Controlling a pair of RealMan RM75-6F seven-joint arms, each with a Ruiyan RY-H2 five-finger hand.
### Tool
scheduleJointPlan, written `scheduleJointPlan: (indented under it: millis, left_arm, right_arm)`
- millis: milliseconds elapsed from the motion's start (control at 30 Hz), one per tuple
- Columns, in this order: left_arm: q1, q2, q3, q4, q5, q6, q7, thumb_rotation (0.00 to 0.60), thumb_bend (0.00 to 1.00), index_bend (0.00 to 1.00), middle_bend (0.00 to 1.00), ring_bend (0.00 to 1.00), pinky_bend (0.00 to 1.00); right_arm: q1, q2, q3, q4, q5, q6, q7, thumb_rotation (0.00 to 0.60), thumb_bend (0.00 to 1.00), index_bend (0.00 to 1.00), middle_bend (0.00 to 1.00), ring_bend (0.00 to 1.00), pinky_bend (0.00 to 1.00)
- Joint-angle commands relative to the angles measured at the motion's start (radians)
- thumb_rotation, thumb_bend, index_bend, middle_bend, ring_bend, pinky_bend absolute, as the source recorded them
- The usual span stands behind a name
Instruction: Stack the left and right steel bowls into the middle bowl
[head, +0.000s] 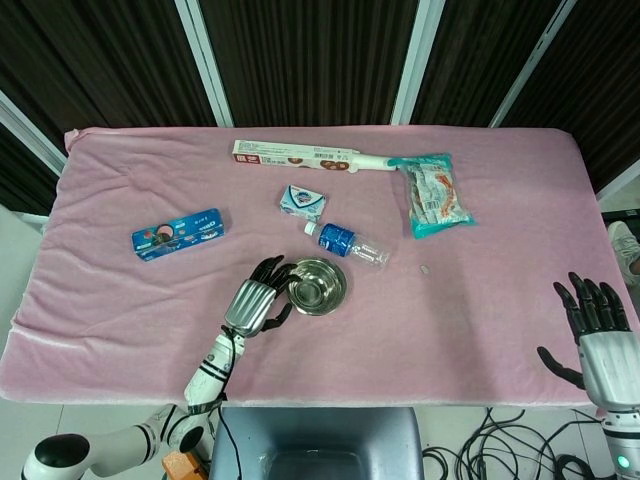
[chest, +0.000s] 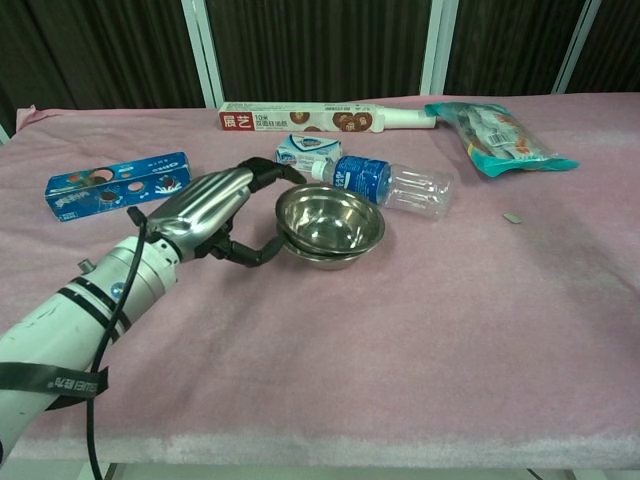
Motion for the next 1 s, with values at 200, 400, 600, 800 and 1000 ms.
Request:
scheduleJointPlan:
  millis: [200, 400, 600, 800, 1000]
  left_arm:
    - [0.035, 0.122, 0.028, -0.188, -0.007, -0.004, 0.057, 0.415, 0.33, 0.00, 0.00, 0.00, 0.13]
    - [0.171, 0.445, 0.126, -0.471, 0.028, 0.113, 0.207, 0.415, 0.33, 0.00, 0.00, 0.00, 0.13]
    - [0.414, 0.699, 0.238, -0.576, -0.016, 0.336, 0.261, 0.477, 0.33, 0.00, 0.00, 0.00, 0.12]
    - [0.529, 0.708, 0.244, -0.522, -0.067, 0.412, 0.198, 0.566, 0.35, 0.00, 0.00, 0.00, 0.11]
    - [0.537, 0.717, 0.238, -0.518, -0.032, 0.398, 0.170, 0.589, 0.35, 0.00, 0.00, 0.00, 0.11]
  right_arm:
    - [-0.002, 0.000, 0.006, 0.000, 0.000, -0.010, -0.003, 0.600, 0.32, 0.04, 0.00, 0.00, 0.00]
    - [-0.007, 0.002, 0.001, -0.007, -0.003, -0.022, -0.017, 0.600, 0.32, 0.04, 0.00, 0.00, 0.00]
    - [0.007, 0.006, 0.003, -0.042, 0.089, -0.124, -0.089, 0.600, 0.32, 0.01, 0.00, 0.00, 0.00]
    - [0.036, -0.007, 0.035, -0.071, 0.193, -0.204, -0.153, 0.600, 0.32, 0.00, 0.00, 0.00, 0.00]
    - [0.040, -0.013, 0.034, -0.076, 0.188, -0.208, -0.168, 0.600, 0.32, 0.00, 0.00, 0.00, 0.00]
